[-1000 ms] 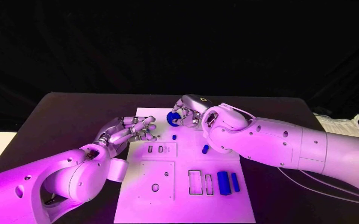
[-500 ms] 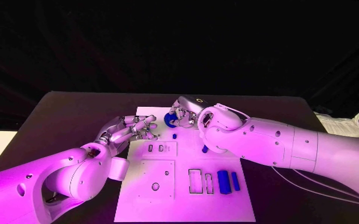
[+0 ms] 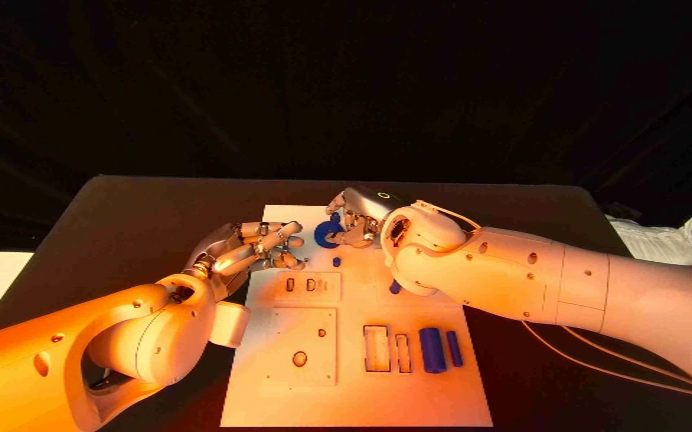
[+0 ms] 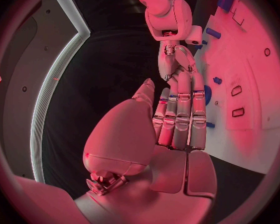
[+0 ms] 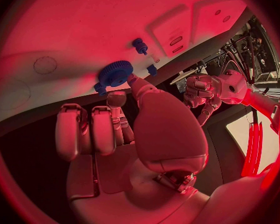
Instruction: Assemble the parts on the task board
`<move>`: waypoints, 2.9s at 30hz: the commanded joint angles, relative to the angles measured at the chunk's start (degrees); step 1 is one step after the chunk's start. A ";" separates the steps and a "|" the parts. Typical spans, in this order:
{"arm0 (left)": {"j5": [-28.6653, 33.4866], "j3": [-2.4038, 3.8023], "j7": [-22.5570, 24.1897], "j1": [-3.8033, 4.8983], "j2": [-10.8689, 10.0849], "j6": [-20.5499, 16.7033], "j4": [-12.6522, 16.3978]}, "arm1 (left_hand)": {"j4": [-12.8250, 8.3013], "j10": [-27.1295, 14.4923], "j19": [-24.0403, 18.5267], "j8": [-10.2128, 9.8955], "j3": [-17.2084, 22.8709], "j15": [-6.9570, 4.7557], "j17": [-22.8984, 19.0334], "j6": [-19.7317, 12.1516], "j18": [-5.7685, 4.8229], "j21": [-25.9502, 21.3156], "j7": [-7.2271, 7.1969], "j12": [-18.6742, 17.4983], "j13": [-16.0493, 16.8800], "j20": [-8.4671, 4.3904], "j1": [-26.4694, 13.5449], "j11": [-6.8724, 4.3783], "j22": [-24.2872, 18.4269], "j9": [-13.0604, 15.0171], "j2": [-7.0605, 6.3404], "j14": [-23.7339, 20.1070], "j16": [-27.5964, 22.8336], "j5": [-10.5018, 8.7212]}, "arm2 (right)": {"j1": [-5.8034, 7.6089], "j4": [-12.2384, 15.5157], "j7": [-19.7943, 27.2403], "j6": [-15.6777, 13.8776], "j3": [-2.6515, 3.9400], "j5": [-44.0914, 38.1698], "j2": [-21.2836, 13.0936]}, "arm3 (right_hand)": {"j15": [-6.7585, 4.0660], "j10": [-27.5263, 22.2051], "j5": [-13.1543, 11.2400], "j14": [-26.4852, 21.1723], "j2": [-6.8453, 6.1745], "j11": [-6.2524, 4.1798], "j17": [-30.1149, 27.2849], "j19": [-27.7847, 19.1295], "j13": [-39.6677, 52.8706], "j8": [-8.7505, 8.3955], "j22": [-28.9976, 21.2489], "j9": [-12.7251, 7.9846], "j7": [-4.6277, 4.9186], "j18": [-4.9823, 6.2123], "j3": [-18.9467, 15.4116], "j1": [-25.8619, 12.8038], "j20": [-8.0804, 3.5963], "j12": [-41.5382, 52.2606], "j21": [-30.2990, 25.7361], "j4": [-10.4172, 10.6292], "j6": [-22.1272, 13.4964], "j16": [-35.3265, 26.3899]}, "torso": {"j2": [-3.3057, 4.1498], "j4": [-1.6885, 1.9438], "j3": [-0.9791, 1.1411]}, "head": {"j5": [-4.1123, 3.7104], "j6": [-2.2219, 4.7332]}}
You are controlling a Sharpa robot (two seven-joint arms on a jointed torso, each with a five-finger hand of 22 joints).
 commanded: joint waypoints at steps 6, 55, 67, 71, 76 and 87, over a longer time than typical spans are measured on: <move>0.08 0.04 0.13 0.06 0.03 1.05 0.11 | -0.21 -0.43 -0.11 -0.38 0.01 -0.04 0.05 -0.23 1.05 0.21 0.09 -0.11 0.07 0.25 0.57 0.12 0.07 0.10 -0.07 -0.30 -0.20 0.18 | -0.02 1.00 1.55 -0.16 -0.01 0.70 -1.23 | 0.27 -0.05 0.63 3.04 0.38 -0.15 0.20 0.20 0.40 0.96 0.16 0.42 -0.52 -0.49 -1.06 0.08 0.51 0.36 -0.10 0.61 1.69 0.02 | 0.01 0.08 0.01 | 0.04 -0.21; 0.08 -0.07 0.27 -0.13 0.09 1.59 -1.05 | -0.43 -0.48 -0.21 -0.42 0.13 -0.01 0.13 -0.25 1.03 0.21 0.11 -0.22 0.05 0.26 0.82 0.15 0.10 0.12 -0.11 -0.42 -0.32 0.17 | -1.29 2.16 25.38 1.37 -0.27 23.20 -25.87 | -0.14 1.73 0.96 3.08 0.30 -0.64 1.39 0.22 4.52 1.31 1.02 0.79 -1.06 -0.66 -2.35 2.26 0.09 5.04 0.21 -2.30 4.44 0.71 | -0.77 -2.19 1.27 | -2.46 0.83; 0.08 -0.09 0.14 -0.19 0.08 1.74 -1.31 | -0.45 -0.49 -0.22 -0.43 0.15 -0.01 0.14 -0.26 1.03 0.21 0.12 -0.23 0.05 0.26 0.84 0.15 0.11 0.12 -0.10 -0.43 -0.33 0.18 | -2.41 1.10 24.60 2.72 -0.28 21.53 -24.21 | -0.01 1.09 -0.55 3.00 0.12 -0.50 1.16 -0.15 3.82 0.82 0.48 0.65 -0.94 -0.54 -3.67 1.91 0.22 4.10 -0.02 -2.39 4.02 0.50 | -0.76 -2.10 1.16 | -2.28 0.27; 0.08 -0.09 0.12 -0.19 0.10 1.75 -1.35 | -0.45 -0.49 -0.22 -0.43 0.15 -0.01 0.14 -0.26 1.03 0.21 0.12 -0.23 0.05 0.26 0.84 0.15 0.11 0.12 -0.10 -0.43 -0.33 0.18 | -2.59 0.78 24.37 3.16 -0.28 20.87 -23.70 | -0.01 1.09 -0.71 3.01 0.36 -0.54 1.21 -0.13 3.86 0.92 0.53 0.71 -0.99 -0.54 -3.80 2.12 0.24 4.15 0.00 -2.52 4.28 0.52 | -0.76 -2.00 1.14 | -2.14 -0.02; 0.08 -0.09 0.11 -0.20 0.09 1.74 -1.40 | -0.45 -0.49 -0.22 -0.43 0.15 -0.01 0.14 -0.26 1.03 0.21 0.12 -0.23 0.05 0.26 0.84 0.15 0.11 0.12 -0.10 -0.43 -0.33 0.18 | -2.81 0.29 24.00 3.52 -0.28 20.26 -23.18 | -0.06 1.16 -0.72 3.02 0.71 -0.61 1.28 -0.10 3.99 1.10 0.58 0.80 -1.08 -0.55 -3.94 2.36 0.23 4.29 0.01 -2.69 4.73 0.55 | -0.79 -2.07 1.13 | -2.08 -0.21; 0.08 -0.10 0.04 -0.20 0.10 1.75 -1.51 | -0.48 -0.50 -0.24 -0.44 0.19 0.00 0.16 -0.27 1.03 0.21 0.13 -0.26 0.05 0.26 0.87 0.16 0.12 0.13 -0.08 -0.46 -0.35 0.17 | -3.11 -1.10 22.72 4.55 -0.28 19.22 -21.89 | -0.35 1.58 -0.71 3.08 2.79 -0.96 1.43 0.00 4.58 1.86 0.72 1.18 -1.36 -0.57 -2.87 4.49 0.00 4.97 0.06 -4.14 6.87 0.58 | -0.81 -2.02 1.12 | -2.12 -0.51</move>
